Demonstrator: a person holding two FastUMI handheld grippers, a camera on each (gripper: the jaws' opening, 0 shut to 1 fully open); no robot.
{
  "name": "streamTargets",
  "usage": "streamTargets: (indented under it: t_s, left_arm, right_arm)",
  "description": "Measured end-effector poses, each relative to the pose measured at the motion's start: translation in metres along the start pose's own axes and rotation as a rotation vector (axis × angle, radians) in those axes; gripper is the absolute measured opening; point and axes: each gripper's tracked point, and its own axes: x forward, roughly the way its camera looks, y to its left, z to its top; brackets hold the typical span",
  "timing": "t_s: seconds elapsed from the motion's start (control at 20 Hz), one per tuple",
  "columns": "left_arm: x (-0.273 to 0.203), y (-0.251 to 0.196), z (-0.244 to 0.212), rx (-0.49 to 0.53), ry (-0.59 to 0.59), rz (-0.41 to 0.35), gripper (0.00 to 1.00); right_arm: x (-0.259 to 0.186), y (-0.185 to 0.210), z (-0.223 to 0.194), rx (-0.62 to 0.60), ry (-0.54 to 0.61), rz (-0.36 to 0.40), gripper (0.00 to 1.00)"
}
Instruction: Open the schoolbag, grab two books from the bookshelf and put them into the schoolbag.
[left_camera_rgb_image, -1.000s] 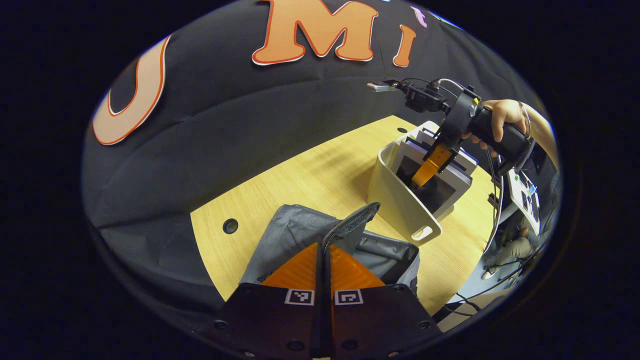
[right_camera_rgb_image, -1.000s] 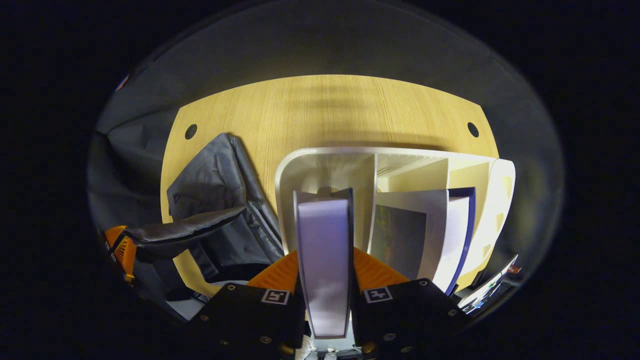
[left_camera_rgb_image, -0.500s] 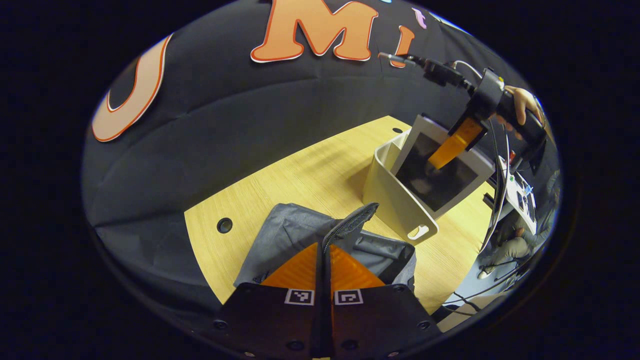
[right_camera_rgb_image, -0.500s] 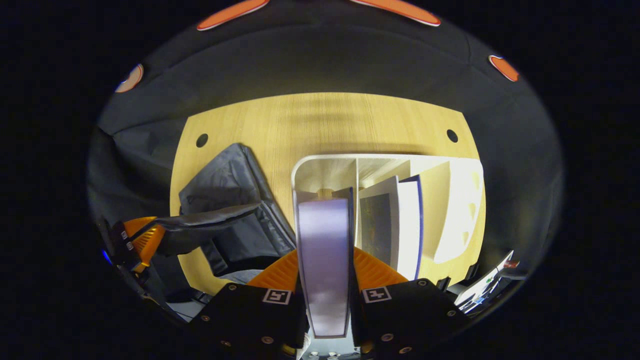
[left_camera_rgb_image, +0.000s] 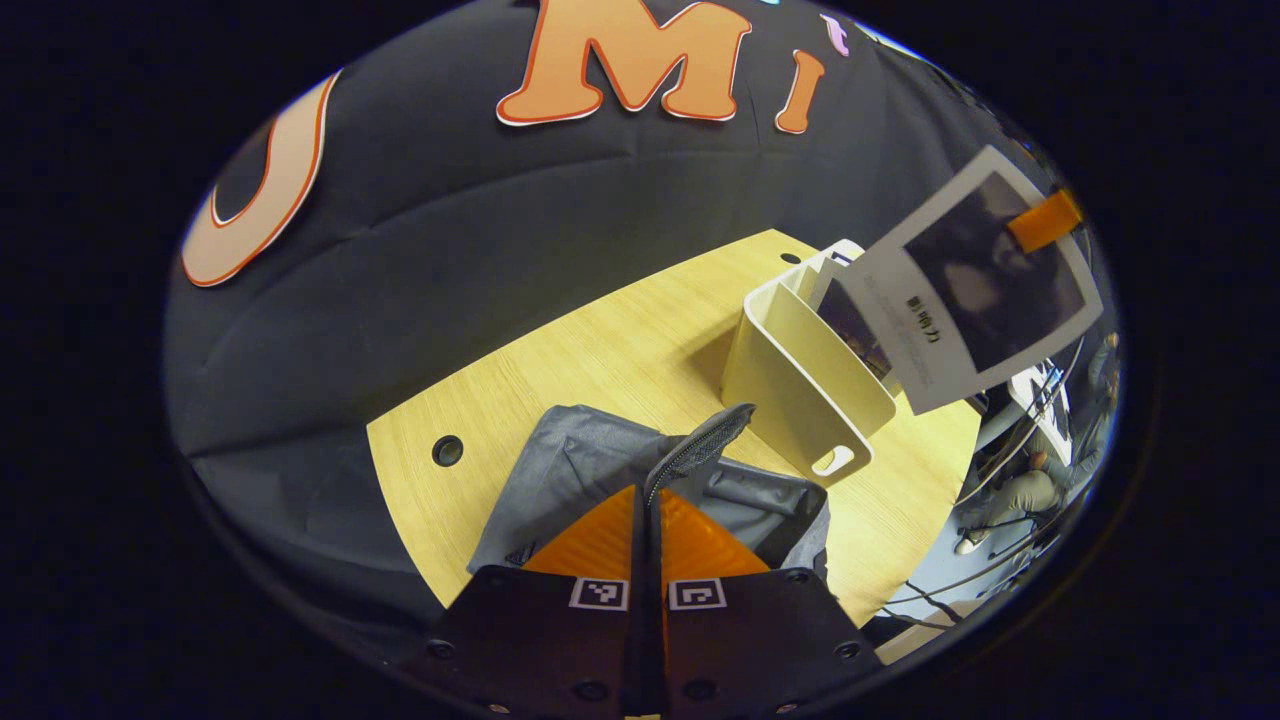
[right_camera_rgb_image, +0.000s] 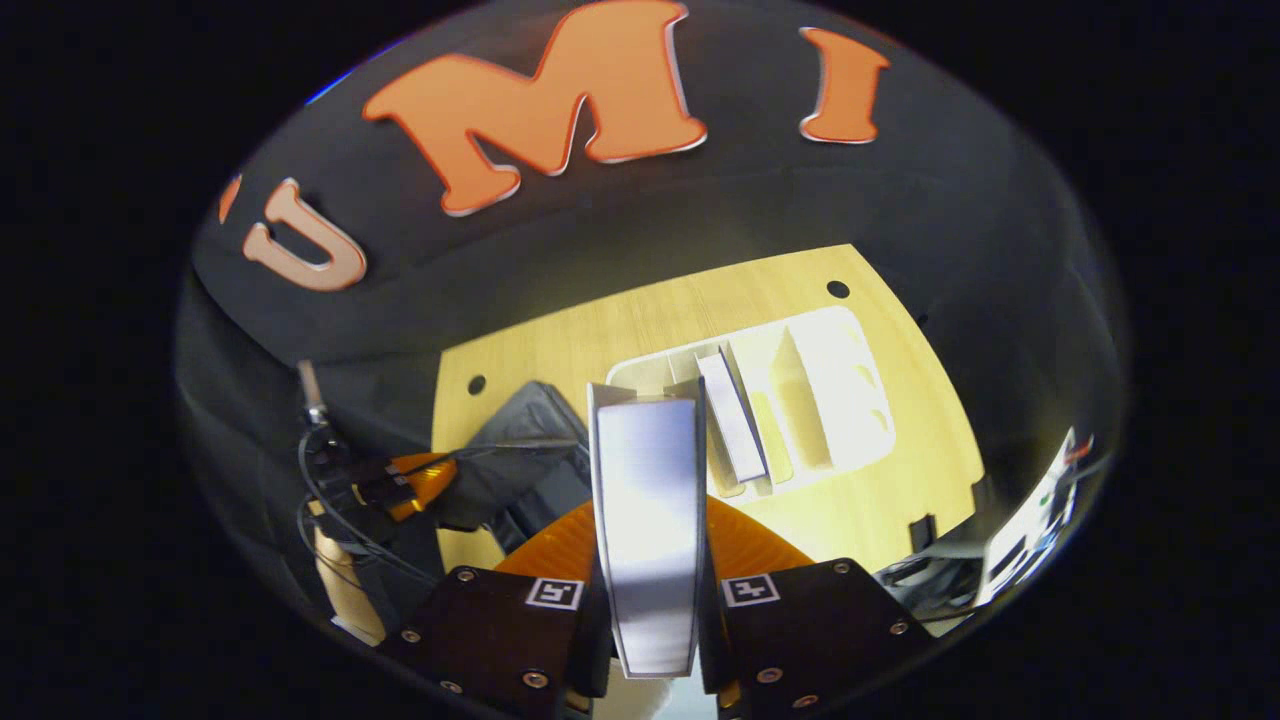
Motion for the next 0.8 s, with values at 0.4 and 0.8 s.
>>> streamTargets:
  t_s: [0.4, 0.8]
  left_arm:
    - [-0.008, -0.015, 0.007, 0.015, -0.032, -0.020, 0.01]
    - [-0.017, -0.027, 0.006, 0.017, -0.037, -0.038, 0.01]
  right_arm:
    - [0.037, -0.032, -0.108, 0.603, -0.170, 0.351, 0.35]
    - [0.147, 0.019, -0.192, 0.845, -0.086, 0.518, 0.35]
